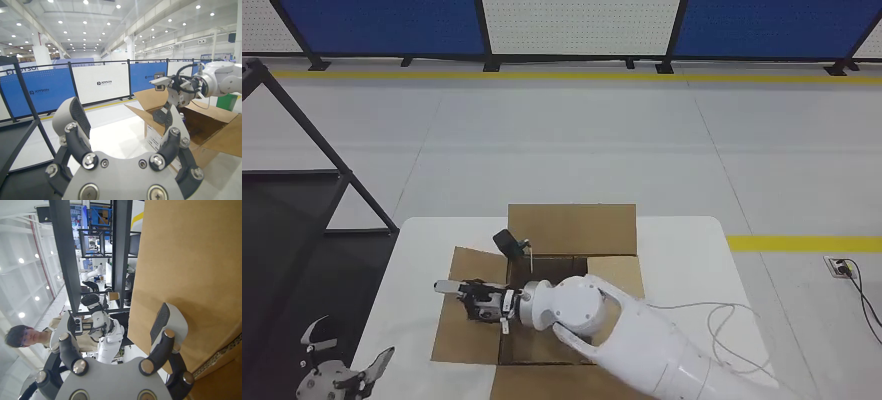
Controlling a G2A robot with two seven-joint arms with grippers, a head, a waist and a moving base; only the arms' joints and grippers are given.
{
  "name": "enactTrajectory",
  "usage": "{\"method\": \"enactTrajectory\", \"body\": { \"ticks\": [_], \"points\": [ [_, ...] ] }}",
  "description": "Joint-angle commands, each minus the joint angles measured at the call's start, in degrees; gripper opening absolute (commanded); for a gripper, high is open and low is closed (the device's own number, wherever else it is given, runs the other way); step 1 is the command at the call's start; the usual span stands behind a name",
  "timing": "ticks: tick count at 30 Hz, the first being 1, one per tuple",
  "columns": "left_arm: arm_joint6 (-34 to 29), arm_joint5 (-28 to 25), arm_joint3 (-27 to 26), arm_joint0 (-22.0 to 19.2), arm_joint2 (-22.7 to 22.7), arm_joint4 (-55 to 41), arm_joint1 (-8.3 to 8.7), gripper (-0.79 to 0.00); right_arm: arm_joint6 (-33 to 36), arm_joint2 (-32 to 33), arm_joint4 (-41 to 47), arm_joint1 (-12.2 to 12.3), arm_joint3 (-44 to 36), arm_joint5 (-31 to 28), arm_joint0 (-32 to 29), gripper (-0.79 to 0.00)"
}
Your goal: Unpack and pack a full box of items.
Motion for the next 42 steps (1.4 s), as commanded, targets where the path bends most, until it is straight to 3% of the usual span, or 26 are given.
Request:
{"method": "enactTrajectory", "body": {
  "ticks": [1,10,18,30,36,42],
  "points": [
    [0.1,0.2,0.3,0.0,-0.1,-3.6,-0.2,0.0,-1.6,-1.4,-2.5,-1.4,1.1,1.6,0.9,0.0],
    [-1.8,-0.4,0.4,0.1,-0.9,-6.8,-0.48,0.0,-5.4,-5.6,-14.7,-5.8,2.4,7.8,2.4,0.0],
    [-0.7,-0.6,0.1,0.2,-1.0,-7.2,-0.78,0.0,-3.9,-4.5,-17.0,-8.3,5.0,11.8,2.3,0.0],
    [1.1,-2.2,0.3,0.3,-1.2,-7.6,-1.19,0.0,-1.4,-1.8,-20.0,-10.3,7.9,13.2,1.2,0.0],
    [1.1,-2.7,0.2,0.4,-1.3,-7.2,-1.35,0.0,-1.4,1.0,-21.3,-10.4,7.0,9.7,-0.2,0.0],
    [0.9,-3.8,-0.4,0.7,-1.3,-5.6,-1.42,0.0,-2.0,6.9,-22.5,-8.4,2.7,3.7,-3.8,0.0]
  ]
}}
